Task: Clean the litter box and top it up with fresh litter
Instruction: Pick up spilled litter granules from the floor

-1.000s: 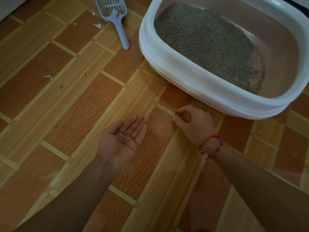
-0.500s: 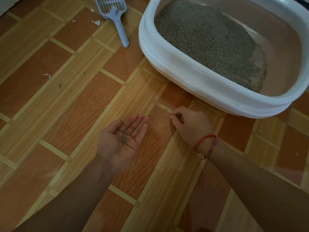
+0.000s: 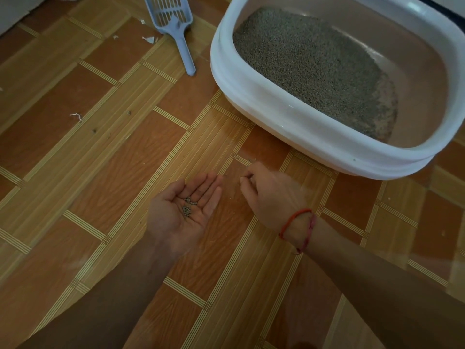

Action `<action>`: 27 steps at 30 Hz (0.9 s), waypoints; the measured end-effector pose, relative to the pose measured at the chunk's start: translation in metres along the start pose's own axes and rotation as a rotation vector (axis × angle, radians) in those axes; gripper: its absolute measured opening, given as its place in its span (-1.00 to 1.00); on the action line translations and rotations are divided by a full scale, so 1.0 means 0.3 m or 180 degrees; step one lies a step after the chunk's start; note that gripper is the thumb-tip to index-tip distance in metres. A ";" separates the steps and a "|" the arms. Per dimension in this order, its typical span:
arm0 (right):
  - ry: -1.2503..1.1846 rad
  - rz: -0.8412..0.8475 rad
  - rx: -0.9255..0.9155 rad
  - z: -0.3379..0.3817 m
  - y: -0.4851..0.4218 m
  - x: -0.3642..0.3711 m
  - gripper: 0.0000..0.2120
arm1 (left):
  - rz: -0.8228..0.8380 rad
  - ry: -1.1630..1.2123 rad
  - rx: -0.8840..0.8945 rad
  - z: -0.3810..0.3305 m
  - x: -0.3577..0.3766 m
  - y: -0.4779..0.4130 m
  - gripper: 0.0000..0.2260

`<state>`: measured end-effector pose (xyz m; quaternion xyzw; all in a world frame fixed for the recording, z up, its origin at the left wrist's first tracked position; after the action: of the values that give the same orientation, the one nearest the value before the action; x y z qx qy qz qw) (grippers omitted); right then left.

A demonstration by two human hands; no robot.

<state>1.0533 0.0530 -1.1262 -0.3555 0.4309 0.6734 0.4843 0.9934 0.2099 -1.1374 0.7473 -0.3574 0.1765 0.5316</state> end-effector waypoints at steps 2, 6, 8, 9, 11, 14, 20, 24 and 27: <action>-0.0316 0.0046 -0.0125 0.058 0.038 -0.012 -0.88 | 0.0082 0.0013 -0.0008 0.002 0.003 0.001 -0.54; -0.0655 0.0178 -0.0473 0.157 0.098 -0.016 -0.87 | 0.0238 -0.0185 -0.0117 0.010 -0.010 0.001 -0.49; -0.0709 0.0316 -0.0606 0.184 0.113 0.000 -0.85 | 0.0456 -0.0310 -0.0323 0.019 -0.015 0.007 -0.48; -0.0712 0.0371 -0.0637 0.193 0.117 0.007 -0.85 | 0.0551 -0.0355 -0.0408 0.023 -0.017 0.009 -0.47; -0.0768 0.0421 -0.0660 0.198 0.120 0.012 -0.87 | 0.0630 -0.0401 -0.0463 0.026 -0.016 0.010 -0.46; -0.0860 0.0387 -0.0646 0.191 0.120 0.008 -0.89 | 0.0630 -0.0326 -0.0442 0.023 -0.007 0.013 -0.46; -0.0763 0.0467 -0.0682 0.179 0.119 0.000 -0.80 | 0.0535 -0.0288 -0.0408 0.023 0.009 0.022 -0.47; -0.0862 0.0060 -0.0394 0.120 0.074 -0.024 -0.89 | 0.0232 -0.0104 -0.0176 0.015 0.009 0.012 -0.56; -0.0761 -0.0130 0.0087 0.026 0.000 -0.027 -0.89 | 0.0049 -0.0038 -0.0058 0.008 0.010 0.010 -0.52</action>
<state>1.0551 0.0573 -1.1159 -0.2748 0.3719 0.6950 0.5506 0.9930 0.2063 -1.1344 0.7407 -0.3679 0.1728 0.5349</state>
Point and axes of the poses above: each hand's wrist, its own y-axis away from the middle knuckle, its own x-axis out of the palm, z = x × y, the point moved 2 cm from there along -y, towards the middle knuckle, and after that the axes turned 15 degrees about x, right-handed, at the moved point
